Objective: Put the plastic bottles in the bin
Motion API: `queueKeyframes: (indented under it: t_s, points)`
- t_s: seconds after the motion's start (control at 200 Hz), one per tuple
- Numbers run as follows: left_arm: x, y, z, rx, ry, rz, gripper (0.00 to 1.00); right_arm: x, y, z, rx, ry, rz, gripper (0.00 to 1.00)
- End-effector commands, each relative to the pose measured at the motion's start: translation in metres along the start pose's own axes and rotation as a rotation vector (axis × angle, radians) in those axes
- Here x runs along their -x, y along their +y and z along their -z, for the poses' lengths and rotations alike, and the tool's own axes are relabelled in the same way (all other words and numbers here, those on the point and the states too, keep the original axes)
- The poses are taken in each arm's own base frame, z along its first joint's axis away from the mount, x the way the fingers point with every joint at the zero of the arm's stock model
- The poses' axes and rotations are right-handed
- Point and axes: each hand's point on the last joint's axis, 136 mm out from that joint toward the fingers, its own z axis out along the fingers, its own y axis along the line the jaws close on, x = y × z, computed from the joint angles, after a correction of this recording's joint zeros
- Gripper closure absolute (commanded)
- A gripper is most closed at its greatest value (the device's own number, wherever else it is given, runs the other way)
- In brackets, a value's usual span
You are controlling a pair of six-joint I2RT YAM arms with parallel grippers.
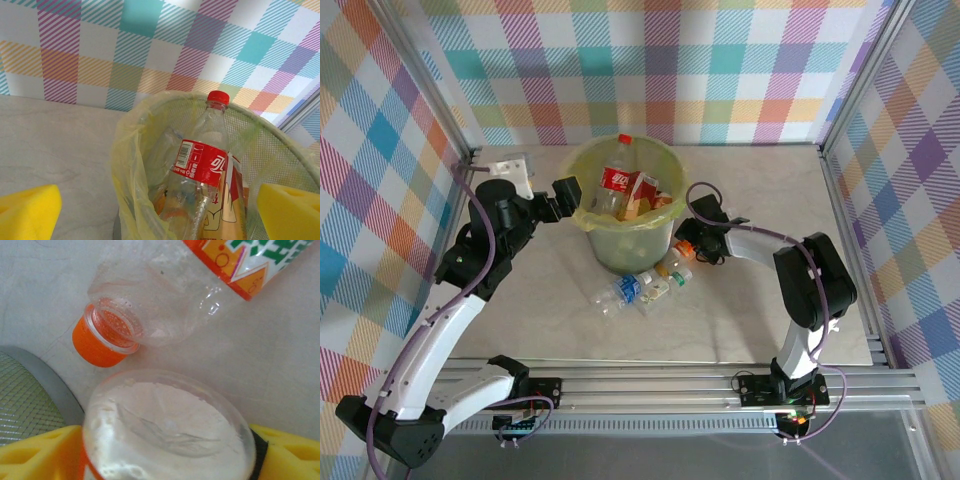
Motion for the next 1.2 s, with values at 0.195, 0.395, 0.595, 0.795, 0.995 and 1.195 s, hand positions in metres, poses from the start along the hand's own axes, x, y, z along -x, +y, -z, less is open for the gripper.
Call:
queueKeyframes:
  t_s: [0.195, 0.395, 0.595, 0.795, 0.995, 1.195]
  points:
    - [0.002, -0.006, -0.003, -0.021, -0.005, -0.015, 0.00, 0.011, 0.012, 0.000, 0.063, -0.041, -0.054, 0.39]
    - [0.002, -0.004, -0.004, -0.014, -0.003, -0.014, 0.00, 0.019, 0.019, 0.011, 0.091, -0.072, -0.047, 0.45]
    - [0.003, -0.005, -0.003, -0.018, -0.003, -0.010, 0.00, 0.029, 0.026, 0.035, 0.128, -0.123, -0.032, 0.46]
    - [0.002, -0.009, -0.003, -0.040, 0.002, -0.008, 0.00, 0.042, 0.031, 0.069, 0.154, -0.191, 0.003, 0.48]
    - [0.003, -0.012, -0.002, -0.054, 0.007, -0.006, 0.00, 0.055, 0.029, 0.111, 0.157, -0.276, 0.044, 0.49]
    - [0.001, -0.011, -0.003, -0.052, 0.013, -0.004, 0.00, 0.068, 0.018, 0.162, 0.134, -0.384, 0.100, 0.50]
